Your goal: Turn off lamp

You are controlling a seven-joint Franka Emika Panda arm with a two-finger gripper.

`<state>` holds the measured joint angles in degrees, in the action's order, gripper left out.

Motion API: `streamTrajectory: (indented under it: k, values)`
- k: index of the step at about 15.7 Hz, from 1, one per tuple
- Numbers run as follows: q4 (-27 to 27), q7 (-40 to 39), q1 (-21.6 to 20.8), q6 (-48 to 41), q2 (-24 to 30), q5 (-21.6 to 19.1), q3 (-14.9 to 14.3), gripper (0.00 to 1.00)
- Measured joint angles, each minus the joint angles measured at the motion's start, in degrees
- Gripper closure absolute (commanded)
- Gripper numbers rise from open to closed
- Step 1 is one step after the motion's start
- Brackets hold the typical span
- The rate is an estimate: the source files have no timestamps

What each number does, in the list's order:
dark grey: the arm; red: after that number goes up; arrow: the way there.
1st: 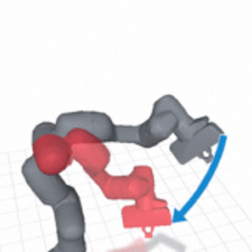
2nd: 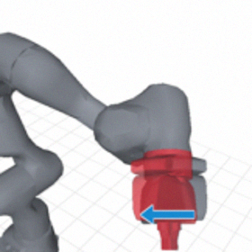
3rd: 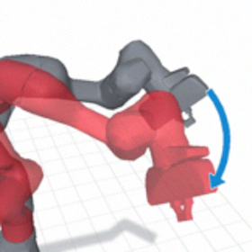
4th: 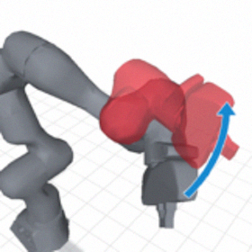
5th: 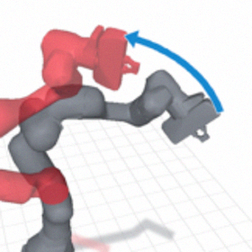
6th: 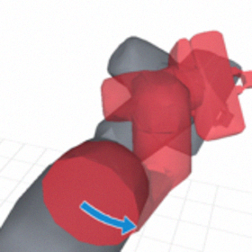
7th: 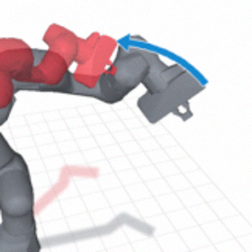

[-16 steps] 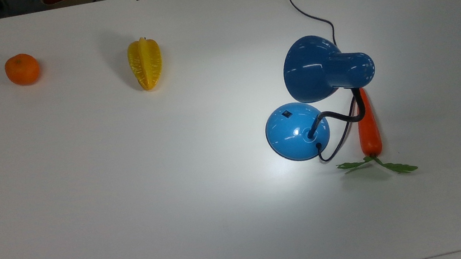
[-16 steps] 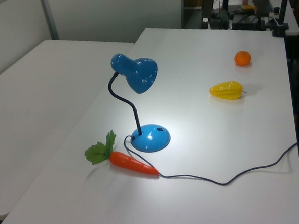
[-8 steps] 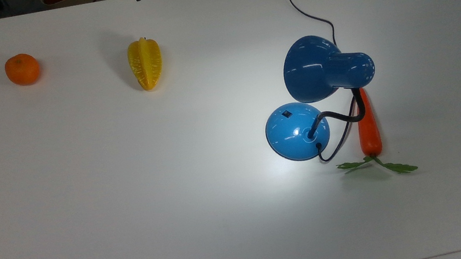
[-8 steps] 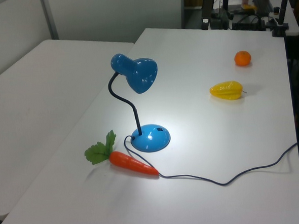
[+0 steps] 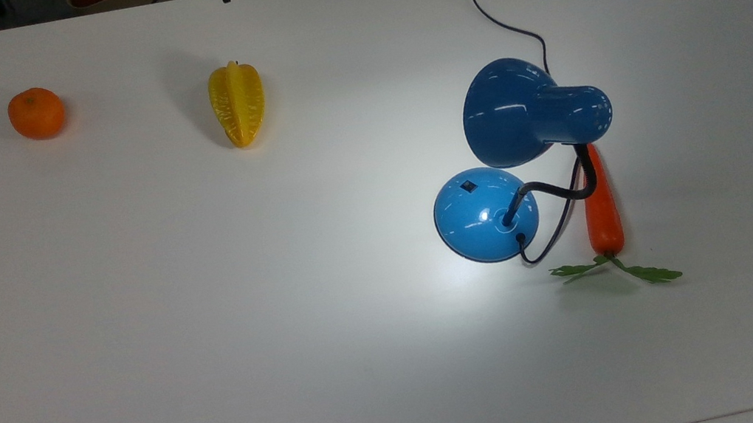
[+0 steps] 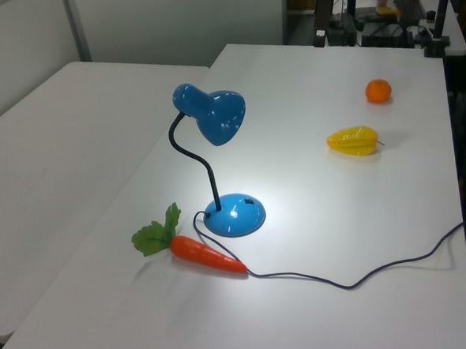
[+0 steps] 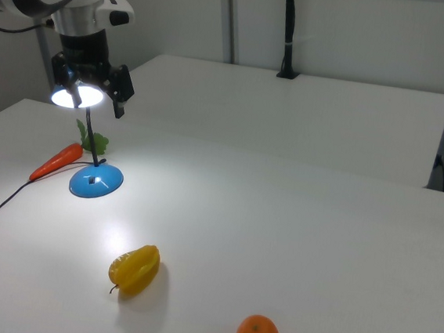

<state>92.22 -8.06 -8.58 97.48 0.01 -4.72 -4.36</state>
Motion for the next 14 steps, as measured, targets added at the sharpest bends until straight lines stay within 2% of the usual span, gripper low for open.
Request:
streamTrajectory:
  k: [3, 8, 10, 12, 13, 14]
  values:
    - [0.04, -0.41, 0.00, 0.00, -0.15, 0.00, 0.00, 0.34]
    - [0.06, -0.47, 0.00, 0.60, -0.34, -0.01, 0.00, 0.77]
    - [0.12, -0.47, -0.01, 1.06, -0.44, -0.01, 0.01, 0.81]
    - [0.21, -0.48, -0.03, 1.10, -0.62, -0.01, 0.01, 0.96]
    - [0.24, -0.50, -0.07, 1.11, -0.76, -0.01, 0.03, 1.00]
    - [0.26, -0.51, -0.13, 1.12, -0.90, -0.01, 0.03, 1.00]
